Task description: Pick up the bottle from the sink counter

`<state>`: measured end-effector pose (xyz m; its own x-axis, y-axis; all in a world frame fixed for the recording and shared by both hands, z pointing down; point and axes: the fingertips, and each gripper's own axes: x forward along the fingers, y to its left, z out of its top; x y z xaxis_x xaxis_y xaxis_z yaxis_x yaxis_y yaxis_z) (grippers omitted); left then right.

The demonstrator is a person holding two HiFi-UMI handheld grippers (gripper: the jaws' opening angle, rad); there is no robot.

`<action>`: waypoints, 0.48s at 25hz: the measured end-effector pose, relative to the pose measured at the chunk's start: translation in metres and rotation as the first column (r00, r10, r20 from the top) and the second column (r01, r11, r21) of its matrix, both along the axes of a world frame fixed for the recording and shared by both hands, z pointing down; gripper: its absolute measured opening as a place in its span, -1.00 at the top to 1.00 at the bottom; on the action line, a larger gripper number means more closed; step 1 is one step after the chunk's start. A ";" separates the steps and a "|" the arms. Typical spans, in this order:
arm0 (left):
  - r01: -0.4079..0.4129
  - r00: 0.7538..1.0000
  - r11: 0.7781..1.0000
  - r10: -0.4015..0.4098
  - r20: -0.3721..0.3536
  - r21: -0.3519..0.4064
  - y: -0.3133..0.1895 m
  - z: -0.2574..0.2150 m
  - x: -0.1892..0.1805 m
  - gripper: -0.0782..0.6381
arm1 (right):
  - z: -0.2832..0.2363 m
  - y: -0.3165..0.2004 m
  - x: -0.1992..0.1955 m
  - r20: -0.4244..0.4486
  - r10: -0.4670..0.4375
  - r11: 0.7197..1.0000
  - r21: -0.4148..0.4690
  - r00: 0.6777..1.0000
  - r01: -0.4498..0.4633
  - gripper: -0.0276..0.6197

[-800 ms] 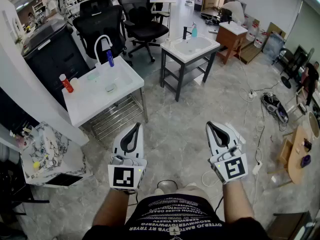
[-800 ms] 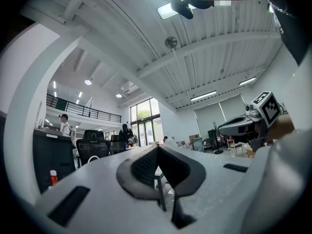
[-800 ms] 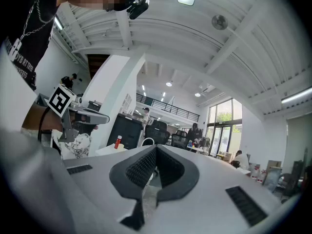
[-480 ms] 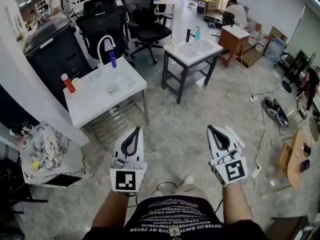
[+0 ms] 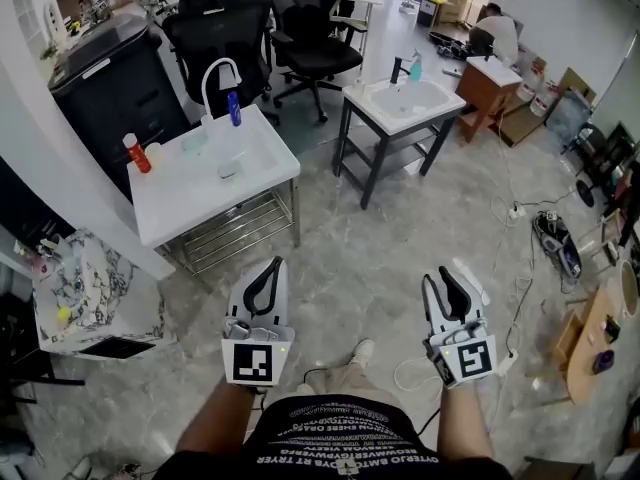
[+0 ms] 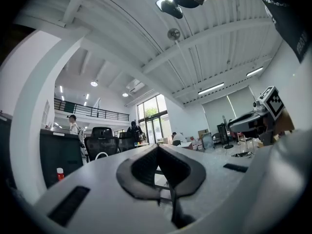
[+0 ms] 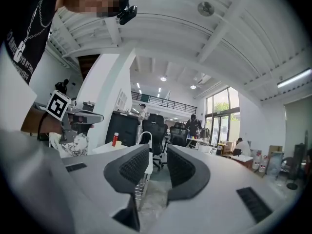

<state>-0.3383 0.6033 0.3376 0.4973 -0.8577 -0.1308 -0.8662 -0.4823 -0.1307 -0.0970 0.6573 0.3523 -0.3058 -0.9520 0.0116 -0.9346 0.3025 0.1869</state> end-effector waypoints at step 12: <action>0.029 1.000 0.998 -0.029 0.000 -0.061 -0.080 0.017 0.079 0.78 | 0.009 -0.087 0.076 -0.015 -0.041 0.999 -0.022 0.999 0.041 0.04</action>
